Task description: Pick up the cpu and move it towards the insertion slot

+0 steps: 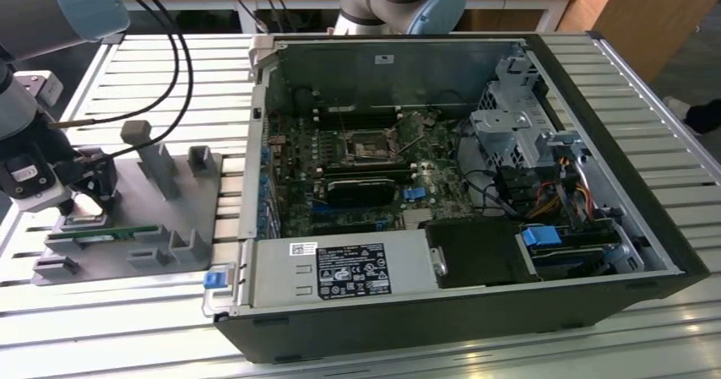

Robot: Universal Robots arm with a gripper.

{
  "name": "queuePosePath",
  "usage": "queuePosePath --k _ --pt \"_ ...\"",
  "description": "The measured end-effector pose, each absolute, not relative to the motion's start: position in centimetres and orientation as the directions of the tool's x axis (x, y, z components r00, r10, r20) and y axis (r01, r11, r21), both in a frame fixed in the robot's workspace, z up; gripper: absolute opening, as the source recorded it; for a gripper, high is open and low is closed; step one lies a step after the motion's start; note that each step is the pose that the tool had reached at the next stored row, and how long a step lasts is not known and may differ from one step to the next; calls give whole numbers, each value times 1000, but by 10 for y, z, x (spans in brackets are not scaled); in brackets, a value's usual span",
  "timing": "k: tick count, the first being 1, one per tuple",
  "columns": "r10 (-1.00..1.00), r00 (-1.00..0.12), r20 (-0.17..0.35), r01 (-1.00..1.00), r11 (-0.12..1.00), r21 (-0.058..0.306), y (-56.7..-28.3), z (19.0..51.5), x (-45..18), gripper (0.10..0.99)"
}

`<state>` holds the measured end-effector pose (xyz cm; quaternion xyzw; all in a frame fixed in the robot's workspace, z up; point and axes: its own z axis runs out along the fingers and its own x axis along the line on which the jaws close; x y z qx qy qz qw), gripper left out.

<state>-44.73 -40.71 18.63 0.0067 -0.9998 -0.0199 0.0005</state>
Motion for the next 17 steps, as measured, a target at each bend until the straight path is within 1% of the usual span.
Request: queuePosePath --k 17 --pt "-13 -1000 1 -13 999 40 -407 199 -447 545"
